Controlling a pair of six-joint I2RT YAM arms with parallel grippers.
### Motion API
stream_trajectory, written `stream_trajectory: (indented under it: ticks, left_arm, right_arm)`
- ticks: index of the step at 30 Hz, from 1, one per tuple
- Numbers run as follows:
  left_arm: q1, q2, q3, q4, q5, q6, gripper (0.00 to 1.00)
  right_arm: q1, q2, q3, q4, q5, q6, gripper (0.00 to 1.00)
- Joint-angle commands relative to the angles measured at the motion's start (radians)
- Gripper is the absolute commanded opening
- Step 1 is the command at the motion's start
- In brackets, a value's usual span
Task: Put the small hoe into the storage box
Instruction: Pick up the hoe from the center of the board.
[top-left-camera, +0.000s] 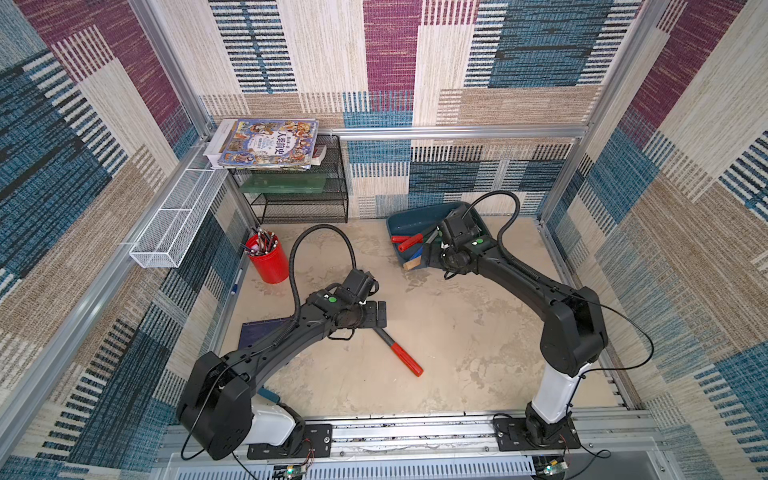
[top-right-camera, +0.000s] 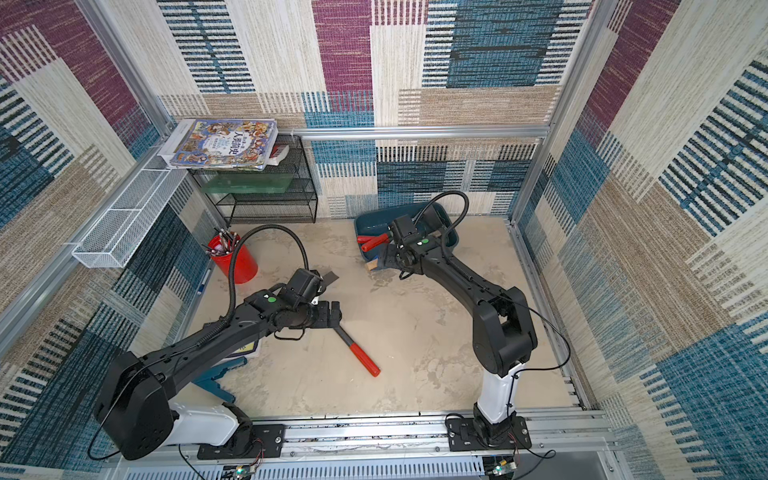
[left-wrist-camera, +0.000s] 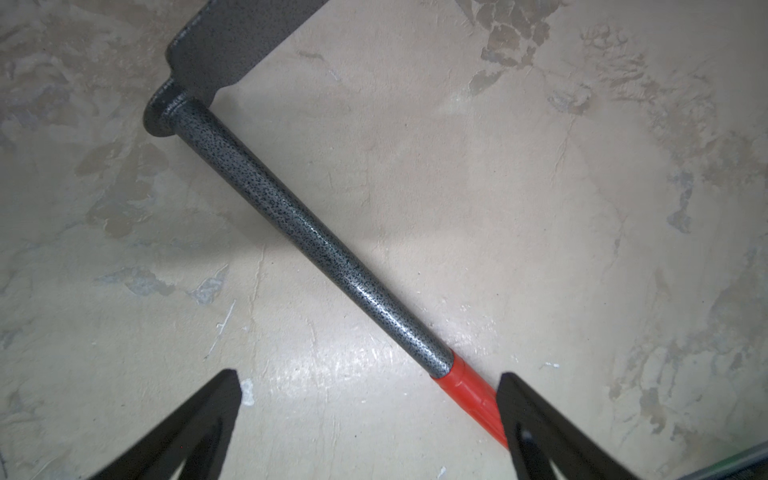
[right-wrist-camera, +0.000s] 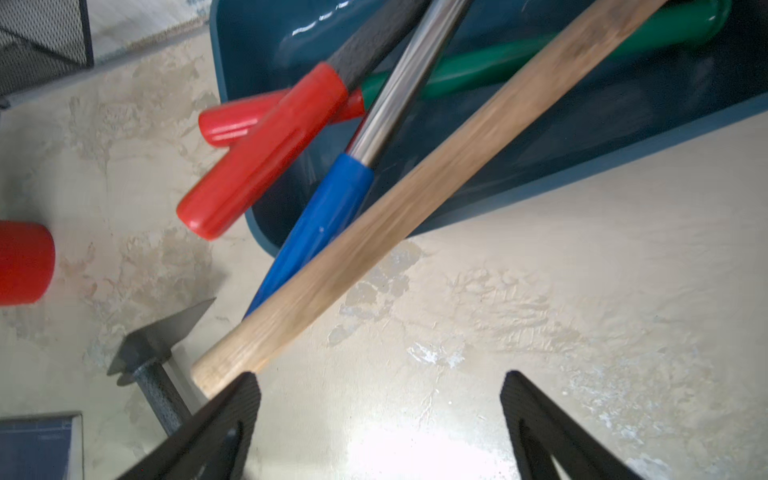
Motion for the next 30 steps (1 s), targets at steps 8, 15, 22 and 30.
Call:
stream_trajectory:
  ticks: [8, 15, 22, 30]
  left_arm:
    - [0.040, -0.030, -0.025, -0.049, 0.006, -0.054, 1.00]
    - [0.060, -0.025, -0.043, -0.035, 0.030, -0.076, 1.00]
    - [0.103, -0.011, -0.063, -0.012, 0.061, -0.127, 1.00]
    - [0.127, 0.058, -0.028, -0.030, 0.075, -0.194, 1.00]
  right_arm:
    - [0.122, -0.036, -0.106, 0.023, 0.072, -0.090, 0.92]
    - [0.182, -0.089, -0.189, 0.073, 0.019, -0.105, 0.92]
    - [0.229, -0.108, -0.215, 0.073, 0.040, -0.122, 0.92]
    - [0.255, -0.120, -0.252, 0.075, 0.023, -0.141, 0.90]
